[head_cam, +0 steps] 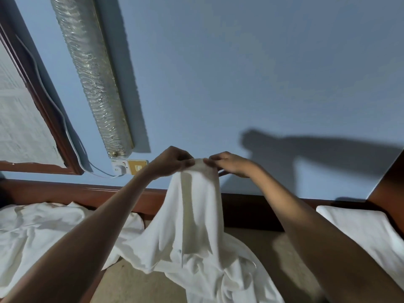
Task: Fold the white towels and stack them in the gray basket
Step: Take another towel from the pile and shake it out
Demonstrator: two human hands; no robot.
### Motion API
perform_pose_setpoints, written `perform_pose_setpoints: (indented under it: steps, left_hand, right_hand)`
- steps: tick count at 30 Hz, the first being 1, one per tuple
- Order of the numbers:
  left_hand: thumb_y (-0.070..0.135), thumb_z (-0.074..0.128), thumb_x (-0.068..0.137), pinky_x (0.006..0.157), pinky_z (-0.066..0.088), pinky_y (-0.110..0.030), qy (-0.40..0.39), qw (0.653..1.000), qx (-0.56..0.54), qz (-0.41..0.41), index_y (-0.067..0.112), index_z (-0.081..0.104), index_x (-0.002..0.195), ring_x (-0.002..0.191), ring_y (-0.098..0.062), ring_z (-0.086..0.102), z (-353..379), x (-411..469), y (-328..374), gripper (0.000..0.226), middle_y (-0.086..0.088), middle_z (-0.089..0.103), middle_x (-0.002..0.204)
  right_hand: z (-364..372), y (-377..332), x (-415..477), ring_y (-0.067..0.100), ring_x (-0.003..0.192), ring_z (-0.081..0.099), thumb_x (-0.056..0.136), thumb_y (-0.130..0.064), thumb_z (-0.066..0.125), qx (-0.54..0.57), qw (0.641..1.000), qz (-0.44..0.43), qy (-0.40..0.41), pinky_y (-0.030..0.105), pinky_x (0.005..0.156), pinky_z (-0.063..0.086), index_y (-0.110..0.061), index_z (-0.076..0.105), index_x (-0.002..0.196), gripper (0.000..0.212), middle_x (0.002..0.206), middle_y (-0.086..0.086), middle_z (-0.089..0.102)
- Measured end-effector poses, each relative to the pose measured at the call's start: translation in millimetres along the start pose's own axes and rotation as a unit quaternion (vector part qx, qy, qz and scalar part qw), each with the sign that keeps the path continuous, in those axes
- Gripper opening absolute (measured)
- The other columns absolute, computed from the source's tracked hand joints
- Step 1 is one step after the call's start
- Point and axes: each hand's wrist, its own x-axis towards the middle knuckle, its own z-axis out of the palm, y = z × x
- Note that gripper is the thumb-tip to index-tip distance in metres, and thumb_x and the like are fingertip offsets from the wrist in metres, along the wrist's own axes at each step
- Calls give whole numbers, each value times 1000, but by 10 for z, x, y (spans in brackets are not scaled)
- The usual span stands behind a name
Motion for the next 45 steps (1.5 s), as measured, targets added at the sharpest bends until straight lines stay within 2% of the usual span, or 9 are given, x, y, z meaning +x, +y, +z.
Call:
perform_pose_setpoints:
  steps: [5,8,12,16,19,24,27,33,45]
  left_hand:
    - [23,61,100,55,31,-29,64,996,55,14,2,63,69,55,-11,40,202,-31,-221,37,-12,53,60]
    - [18,56,101,54,27,-30,72,993,93,-15,-4,52,66,53,-14,35,242,-28,-248,42,-6,44,56]
    - [18,50,104,64,48,-46,70,993,43,-82,-8,59,81,66,-21,50,178,16,-328,35,-16,57,71]
    - [20,50,106,66,41,-37,57,980,-153,-111,9,60,83,75,-25,49,28,74,-88,28,-11,52,80]
    - [25,57,101,72,41,-39,-5,972,-221,-76,4,68,94,81,-26,55,-65,120,101,25,-13,61,88]
    - [22,50,108,61,40,-22,-16,998,-58,-14,4,64,91,61,-3,51,-157,188,220,29,9,59,71]
    - [29,50,109,60,37,-23,26,999,-21,0,11,62,89,60,-5,45,-145,200,51,29,5,54,73]
    - [41,57,104,50,36,-18,110,992,-56,-8,17,73,91,56,-7,46,37,139,54,32,2,61,70]
    - [45,76,91,57,31,-28,73,997,-19,-30,14,64,67,57,-10,43,-410,61,-156,41,6,49,61]
  right_hand:
    - [-58,-132,56,20,78,56,94,-41,67,92,987,-59,121,36,79,45,-2,56,78,44,80,11,55]
    - [-129,-166,99,19,67,38,86,-44,71,135,962,-84,221,34,67,28,-7,41,64,52,69,8,37]
    - [-265,-105,53,10,52,27,97,-31,65,73,946,-89,304,28,53,21,-23,28,59,54,56,-6,25]
    - [-290,98,130,6,71,58,92,-34,72,-52,972,-52,225,29,74,45,-18,63,79,23,73,-10,62]
    - [-147,35,122,2,99,67,81,-50,81,-63,995,-21,76,29,93,51,-31,65,114,42,109,-13,70]
    - [-22,-113,110,3,100,67,92,-51,69,-39,999,-32,9,33,99,52,-30,74,92,23,97,-17,73]
    - [-62,-189,118,8,77,58,99,-48,61,23,996,-48,69,34,87,52,-25,61,69,37,73,-10,58]
    - [-105,-400,149,13,62,35,98,-40,63,47,972,-103,204,26,55,27,2,45,78,50,69,5,36]
    - [-686,-263,132,12,55,24,99,-34,60,-7,907,-67,416,30,52,20,-22,25,63,51,59,-5,24]
